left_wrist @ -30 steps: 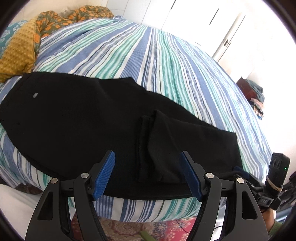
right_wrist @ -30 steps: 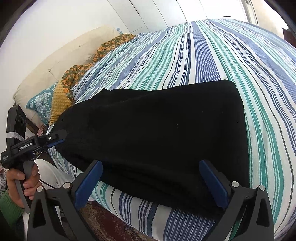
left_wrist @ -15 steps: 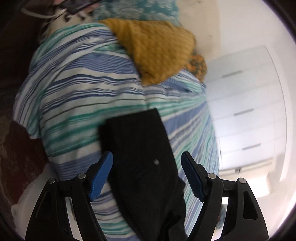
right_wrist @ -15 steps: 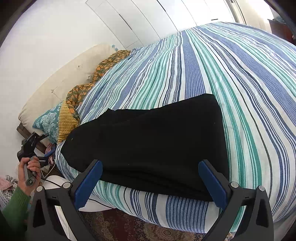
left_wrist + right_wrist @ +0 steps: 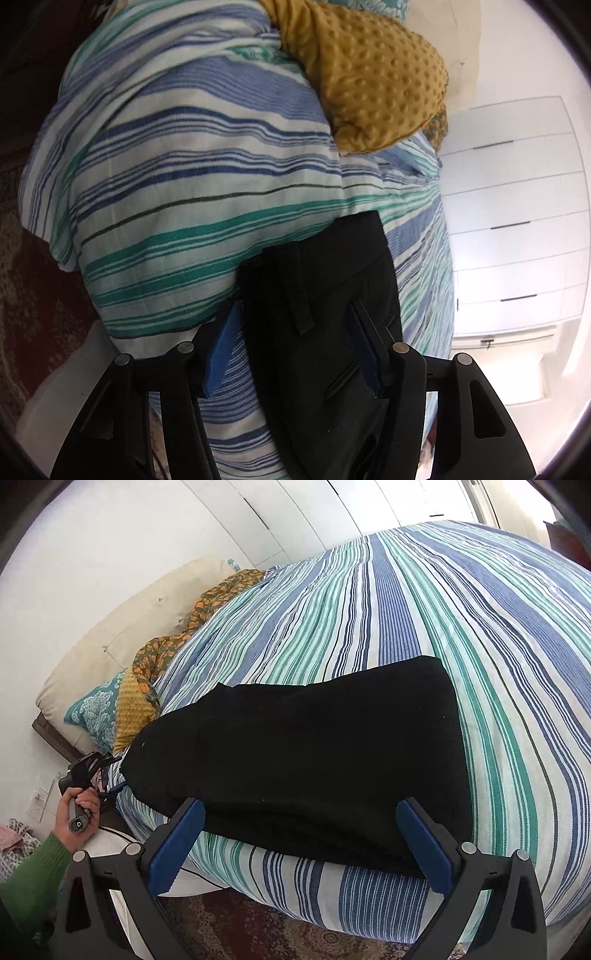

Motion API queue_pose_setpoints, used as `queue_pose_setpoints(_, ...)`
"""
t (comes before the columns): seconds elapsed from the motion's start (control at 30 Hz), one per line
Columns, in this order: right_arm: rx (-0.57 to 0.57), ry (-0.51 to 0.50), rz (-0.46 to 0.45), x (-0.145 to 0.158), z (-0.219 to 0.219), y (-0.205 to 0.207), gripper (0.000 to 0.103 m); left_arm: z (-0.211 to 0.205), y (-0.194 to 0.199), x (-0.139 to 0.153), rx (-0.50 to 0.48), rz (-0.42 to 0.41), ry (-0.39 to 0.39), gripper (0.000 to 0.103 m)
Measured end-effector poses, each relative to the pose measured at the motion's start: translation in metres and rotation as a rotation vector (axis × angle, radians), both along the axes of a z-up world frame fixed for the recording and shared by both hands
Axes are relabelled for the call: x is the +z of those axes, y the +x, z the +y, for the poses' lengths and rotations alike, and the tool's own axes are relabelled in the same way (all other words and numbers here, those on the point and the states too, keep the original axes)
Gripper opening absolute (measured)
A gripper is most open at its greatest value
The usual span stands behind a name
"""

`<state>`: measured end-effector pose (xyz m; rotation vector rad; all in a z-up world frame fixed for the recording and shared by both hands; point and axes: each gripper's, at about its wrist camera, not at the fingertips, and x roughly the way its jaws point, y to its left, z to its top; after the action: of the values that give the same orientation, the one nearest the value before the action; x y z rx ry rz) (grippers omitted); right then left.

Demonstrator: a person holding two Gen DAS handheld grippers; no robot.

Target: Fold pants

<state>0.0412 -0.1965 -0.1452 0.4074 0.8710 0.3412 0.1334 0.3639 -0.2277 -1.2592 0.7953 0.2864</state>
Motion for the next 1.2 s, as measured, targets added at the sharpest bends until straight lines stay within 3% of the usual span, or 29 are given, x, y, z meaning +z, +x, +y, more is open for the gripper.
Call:
queue_pose_setpoints(0.13, -0.001, 0.003, -0.001, 0.000, 0.001, 0.000, 0.102, 0.002, 0.009, -0.013, -0.022, 0.015, -0.018, 0.062)
queue_pose_setpoints(0.2, 0.001, 0.000, 0.000, 0.000, 0.001, 0.001, 0.102, 0.001, 0.014, -0.009, -0.037, 0.013, 0.010, 0.056)
queue_pose_setpoints(0.27, 0.003, -0.004, 0.001, -0.001, 0.002, 0.001, 0.102, -0.001, 0.014, -0.006, -0.039, 0.026, 0.049, 0.040)
queue_pose_setpoints(0.37, 0.003, -0.008, 0.002, -0.001, 0.003, 0.002, 0.102, 0.000, 0.009, -0.004, -0.015, 0.013, 0.042, 0.026)
queue_pose_setpoints(0.5, 0.005, -0.021, -0.002, 0.000, 0.005, 0.001, 0.102, -0.003, -0.002, 0.014, -0.001, -0.037, 0.021, 0.019)
queue_pose_setpoints(0.6, -0.003, -0.022, -0.011, 0.002, 0.004, 0.000, 0.102, -0.014, -0.003, 0.042, -0.031, -0.075, 0.066, 0.018)
queue_pose_setpoints(0.7, -0.008, -0.016, -0.016, 0.003, 0.002, 0.000, 0.102, -0.037, -0.002, 0.079, -0.106, -0.114, 0.172, 0.017)
queue_pose_setpoints(0.97, -0.004, -0.004, -0.043, 0.010, 0.002, -0.004, 0.102, -0.165, 0.001, 0.177, -0.436, -0.225, 0.616, 0.017)
queue_pose_setpoints(1.1, -0.006, 0.012, -0.071, 0.018, 0.000, -0.008, 0.102, -0.249, -0.001, 0.194, -0.631, -0.267, 0.774, 0.017)
queue_pose_setpoints(1.2, -0.023, 0.015, -0.104, 0.027, -0.004, -0.012, 0.102, -0.316, 0.002, 0.180, -0.776, -0.272, 0.865, 0.017)
